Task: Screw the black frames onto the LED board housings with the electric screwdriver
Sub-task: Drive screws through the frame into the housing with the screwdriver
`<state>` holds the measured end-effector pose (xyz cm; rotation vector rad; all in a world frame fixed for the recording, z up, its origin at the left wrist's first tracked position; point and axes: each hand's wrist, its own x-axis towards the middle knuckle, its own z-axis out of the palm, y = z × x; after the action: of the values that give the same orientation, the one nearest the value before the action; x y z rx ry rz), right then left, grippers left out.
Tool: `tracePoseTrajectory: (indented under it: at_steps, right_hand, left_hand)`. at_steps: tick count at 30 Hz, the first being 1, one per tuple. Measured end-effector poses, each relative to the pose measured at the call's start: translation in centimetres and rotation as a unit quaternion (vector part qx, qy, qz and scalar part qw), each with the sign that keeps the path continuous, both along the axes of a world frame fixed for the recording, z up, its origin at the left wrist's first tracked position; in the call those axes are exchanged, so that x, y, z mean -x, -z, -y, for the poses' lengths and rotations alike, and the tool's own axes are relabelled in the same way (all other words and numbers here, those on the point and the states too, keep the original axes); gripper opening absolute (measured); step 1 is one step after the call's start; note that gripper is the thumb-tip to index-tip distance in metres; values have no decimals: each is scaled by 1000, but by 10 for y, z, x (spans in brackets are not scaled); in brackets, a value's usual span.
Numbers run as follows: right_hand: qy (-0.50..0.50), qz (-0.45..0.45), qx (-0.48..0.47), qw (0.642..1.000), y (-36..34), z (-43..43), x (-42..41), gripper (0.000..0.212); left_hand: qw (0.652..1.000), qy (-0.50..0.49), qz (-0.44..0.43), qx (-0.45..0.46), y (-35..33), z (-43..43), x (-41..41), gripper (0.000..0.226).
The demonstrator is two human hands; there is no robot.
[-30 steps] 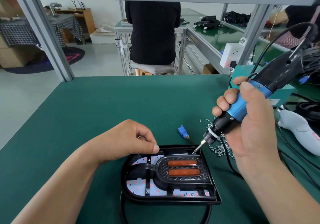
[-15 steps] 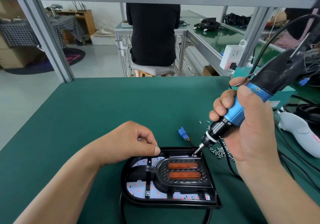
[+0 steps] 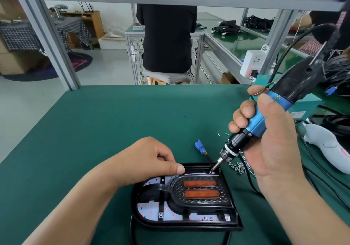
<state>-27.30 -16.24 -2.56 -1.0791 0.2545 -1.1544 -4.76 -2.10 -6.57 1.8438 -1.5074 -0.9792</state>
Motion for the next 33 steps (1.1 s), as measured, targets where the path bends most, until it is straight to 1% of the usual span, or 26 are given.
tracePoseTrajectory:
  at_steps: [3, 9, 13, 16, 19, 21, 28, 33]
  right_hand:
    - [-10, -1, -1, 1000, 0, 0, -1, 13]
    - [-9, -10, -11, 1000, -1, 1, -2, 12]
    - [-19, -18, 9, 1000, -2, -1, -4, 14]
    - [-33, -20, 35, 999, -3, -2, -5, 11]
    - [-45, -16, 28, 998, -3, -1, -4, 18]
    - [-51, -14, 25, 998, -2, 0, -3, 19]
    - [-69, -20, 39, 997, -4, 1, -4, 10]
    - [-94, -26, 52, 994, -4, 2, -6, 12]
  left_hand:
    - [1000, -13, 16, 19, 3, 1, 4, 43]
    - [998, -22, 22, 50, 8, 3, 4, 46]
    - [998, -24, 27, 51, 10, 4, 4, 48]
    - [998, -27, 29, 51, 12, 5, 3, 49]
    - [998, -28, 30, 51, 12, 5, 3, 49]
    - [998, -26, 31, 50, 12, 5, 3, 50]
    - [998, -28, 30, 51, 9, 3, 5, 48]
    - [998, -29, 35, 47, 9, 4, 5, 48]
